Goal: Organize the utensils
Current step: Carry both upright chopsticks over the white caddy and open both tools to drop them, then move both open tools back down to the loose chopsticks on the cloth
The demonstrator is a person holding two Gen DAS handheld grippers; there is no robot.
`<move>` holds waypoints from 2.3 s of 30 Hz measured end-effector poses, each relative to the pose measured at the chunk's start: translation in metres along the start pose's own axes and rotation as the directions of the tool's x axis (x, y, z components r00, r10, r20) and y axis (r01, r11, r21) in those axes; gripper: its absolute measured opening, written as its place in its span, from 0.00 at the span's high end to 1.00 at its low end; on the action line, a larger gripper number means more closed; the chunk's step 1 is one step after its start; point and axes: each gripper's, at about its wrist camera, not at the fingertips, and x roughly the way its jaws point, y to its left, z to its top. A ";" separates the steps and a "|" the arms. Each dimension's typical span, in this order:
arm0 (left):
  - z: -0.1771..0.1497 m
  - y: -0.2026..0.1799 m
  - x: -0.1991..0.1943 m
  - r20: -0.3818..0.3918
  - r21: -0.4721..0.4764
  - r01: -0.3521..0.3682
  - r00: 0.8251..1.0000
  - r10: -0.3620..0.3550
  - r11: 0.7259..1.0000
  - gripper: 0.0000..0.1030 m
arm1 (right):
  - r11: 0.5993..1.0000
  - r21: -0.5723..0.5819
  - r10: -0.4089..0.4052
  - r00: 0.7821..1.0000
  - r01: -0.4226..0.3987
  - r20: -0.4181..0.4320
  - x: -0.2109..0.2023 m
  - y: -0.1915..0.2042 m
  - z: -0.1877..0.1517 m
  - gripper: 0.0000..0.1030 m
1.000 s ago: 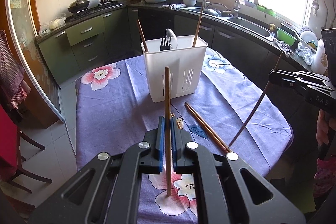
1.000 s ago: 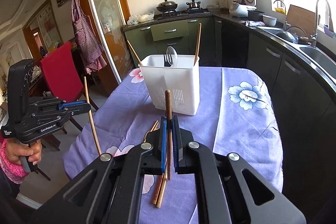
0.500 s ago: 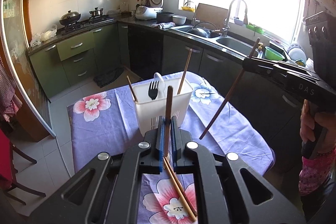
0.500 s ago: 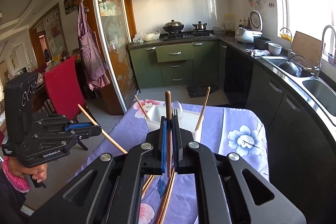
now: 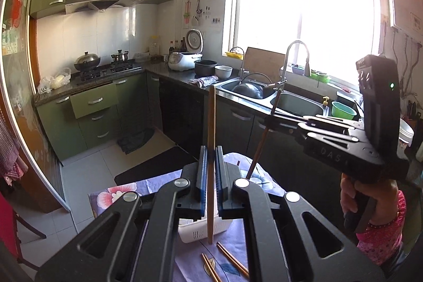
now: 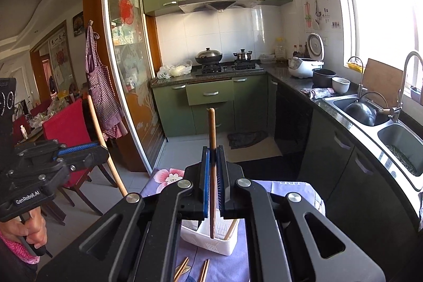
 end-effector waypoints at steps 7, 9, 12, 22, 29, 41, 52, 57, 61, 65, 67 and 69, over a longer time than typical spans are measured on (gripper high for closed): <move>0.005 0.009 0.052 -0.049 -0.014 -0.017 0.999 0.016 1.000 0.95 | 0.999 0.032 0.013 0.999 -0.012 -0.050 0.051 -0.020 -0.010 0.94; 0.001 0.014 0.067 -0.077 -0.024 -0.023 0.997 0.021 0.999 0.95 | 0.999 0.036 0.021 0.998 -0.018 -0.066 0.062 -0.023 -0.018 0.94; -0.008 0.020 0.082 -0.112 -0.037 -0.029 0.993 0.025 0.999 0.95 | 0.999 0.037 0.022 0.995 -0.019 -0.094 0.079 -0.027 -0.029 0.94; -0.041 0.033 0.103 -0.199 -0.034 -0.082 0.977 0.073 0.996 0.78 | 0.999 0.031 0.018 0.989 -0.013 -0.145 0.096 -0.026 -0.068 0.75; -0.078 0.023 0.081 -0.248 -0.035 -0.061 0.967 0.051 0.998 0.43 | 0.999 -0.034 0.002 0.993 -0.006 -0.114 0.034 -0.003 -0.097 0.75; -0.245 0.011 0.116 -0.577 -0.138 -0.096 0.817 -0.001 0.986 0.50 | 0.999 0.050 0.014 0.971 -0.002 -0.238 -0.026 -0.021 -0.236 0.75; -0.278 0.014 0.144 -0.625 -0.102 -0.192 0.776 0.087 0.976 0.68 | 0.990 0.137 0.068 0.954 -0.029 -0.293 -0.026 -0.036 -0.283 0.69; -0.279 0.010 0.151 -0.634 -0.095 -0.182 0.769 0.081 0.979 0.68 | 0.987 0.159 0.068 0.952 -0.020 -0.299 -0.023 -0.043 -0.286 0.69; -0.282 0.009 0.157 -0.646 -0.087 -0.184 0.759 0.085 0.979 0.66 | 0.985 0.169 0.071 0.949 -0.020 -0.306 -0.019 -0.046 -0.287 0.69; -0.283 0.007 0.161 -0.658 -0.076 -0.182 0.748 0.088 0.980 0.66 | 0.985 0.172 0.074 0.947 -0.020 -0.314 -0.016 -0.046 -0.286 0.69; -0.284 0.004 0.163 -0.660 -0.059 -0.183 0.745 0.100 0.981 0.66 | 0.985 0.173 0.076 0.945 -0.021 -0.318 -0.014 -0.045 -0.287 0.69; -0.285 0.002 0.164 -0.660 -0.045 -0.182 0.744 0.108 0.982 0.66 | 0.985 0.172 0.077 0.944 -0.022 -0.322 -0.012 -0.044 -0.287 0.69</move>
